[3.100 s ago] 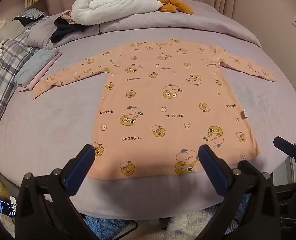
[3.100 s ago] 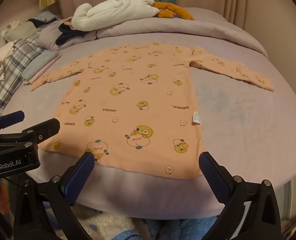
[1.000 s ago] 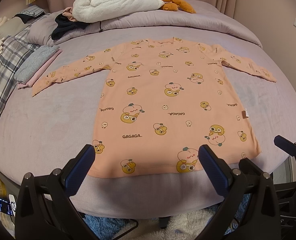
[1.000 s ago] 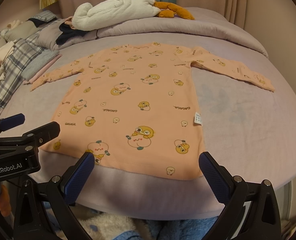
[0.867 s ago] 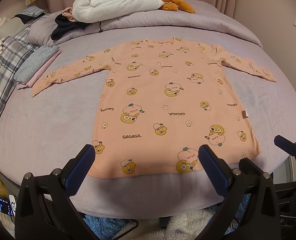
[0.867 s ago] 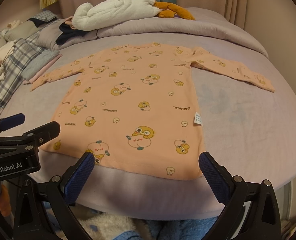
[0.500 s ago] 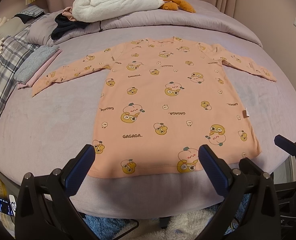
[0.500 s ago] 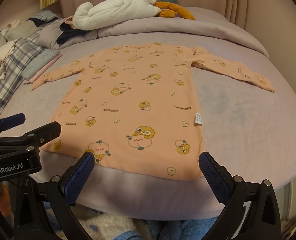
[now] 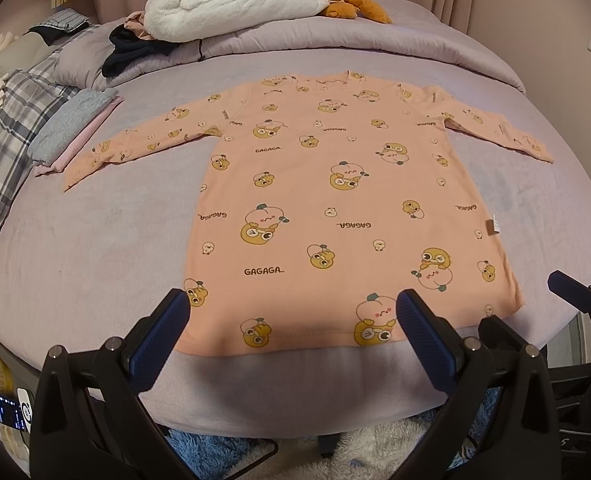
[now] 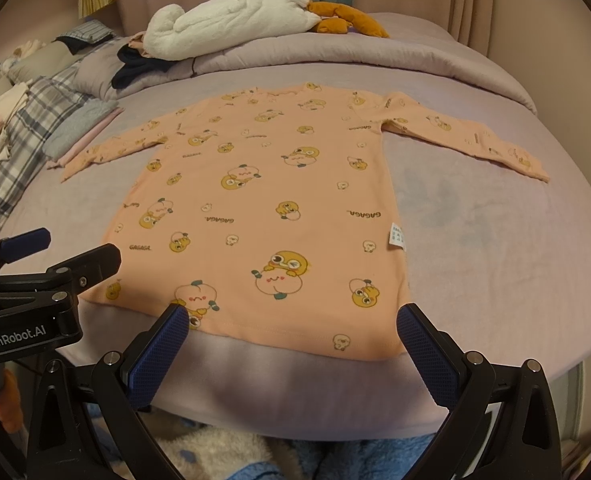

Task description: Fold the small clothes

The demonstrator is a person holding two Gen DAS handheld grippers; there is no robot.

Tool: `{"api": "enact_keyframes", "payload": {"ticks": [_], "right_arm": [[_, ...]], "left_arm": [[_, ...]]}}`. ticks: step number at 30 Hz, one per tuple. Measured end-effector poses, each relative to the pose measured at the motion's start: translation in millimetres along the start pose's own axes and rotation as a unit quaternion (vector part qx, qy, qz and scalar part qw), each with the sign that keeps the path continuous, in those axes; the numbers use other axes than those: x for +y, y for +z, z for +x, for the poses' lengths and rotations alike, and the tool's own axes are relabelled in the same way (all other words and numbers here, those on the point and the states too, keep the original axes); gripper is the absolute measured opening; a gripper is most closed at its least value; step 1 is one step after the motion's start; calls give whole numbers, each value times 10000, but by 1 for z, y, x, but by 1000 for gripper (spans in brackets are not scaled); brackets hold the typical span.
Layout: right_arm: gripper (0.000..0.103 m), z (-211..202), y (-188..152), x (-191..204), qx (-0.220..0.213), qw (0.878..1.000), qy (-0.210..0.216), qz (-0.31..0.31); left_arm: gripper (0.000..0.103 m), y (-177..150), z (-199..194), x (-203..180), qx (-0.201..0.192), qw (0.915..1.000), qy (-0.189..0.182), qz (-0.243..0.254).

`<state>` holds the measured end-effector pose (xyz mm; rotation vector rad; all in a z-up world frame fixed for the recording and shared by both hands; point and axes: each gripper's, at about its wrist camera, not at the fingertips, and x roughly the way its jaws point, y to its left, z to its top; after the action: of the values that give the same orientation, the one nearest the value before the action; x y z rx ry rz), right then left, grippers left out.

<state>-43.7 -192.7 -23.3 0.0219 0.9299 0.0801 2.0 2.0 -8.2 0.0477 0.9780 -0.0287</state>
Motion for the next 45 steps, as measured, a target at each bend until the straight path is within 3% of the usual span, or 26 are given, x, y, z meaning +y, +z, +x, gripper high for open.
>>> {"api": "enact_keyframes", "payload": {"ticks": [6,10,12,15,18,21,25,27,30,32,36,42,44,45], "right_arm": [[103,12,1,-15,151,9986,363,342],[103,15,7,-44,7,9914,896,956],[103,14,11,-66,-207,9831,1165,1401],[103,18,15,-105,-400,9676,1298,2127],[103,26,18,-151,-557,9434,1441,2934],[103,37,20,-195,-721,9169,1579,3594],[103,48,33,-244,-1022,8932,1593,4079],[103,56,43,-264,-1157,8879,1517,4185],[103,67,60,-292,-1191,8950,947,4192],[103,80,69,-304,-1084,8956,844,4231],[103,108,82,-333,-939,8723,916,4710],[102,121,83,-360,-1495,8250,1151,5327],[92,122,82,-363,-1687,8139,1022,5466],[77,123,81,-367,-1665,8140,940,5485]], "left_arm": [[103,2,14,2,140,9998,-129,-87],[103,7,26,11,208,9981,-441,-375],[103,13,29,18,170,9949,-831,-543],[103,23,36,27,215,9850,-1466,-884],[103,35,46,38,54,9678,-2068,-1432],[103,46,55,44,-108,9556,-2372,-1747],[103,62,69,48,-80,9417,-2761,-1921],[103,70,77,45,-63,9393,-2819,-1954],[103,79,87,42,-32,9402,-2824,-1906],[103,82,95,42,50,9417,-2784,-1887],[103,90,112,43,286,9395,-2819,-1924],[103,101,125,44,374,9452,-2630,-1898],[103,102,128,46,401,9452,-2608,-1921],[103,102,130,48,409,9454,-2595,-1928]]}}
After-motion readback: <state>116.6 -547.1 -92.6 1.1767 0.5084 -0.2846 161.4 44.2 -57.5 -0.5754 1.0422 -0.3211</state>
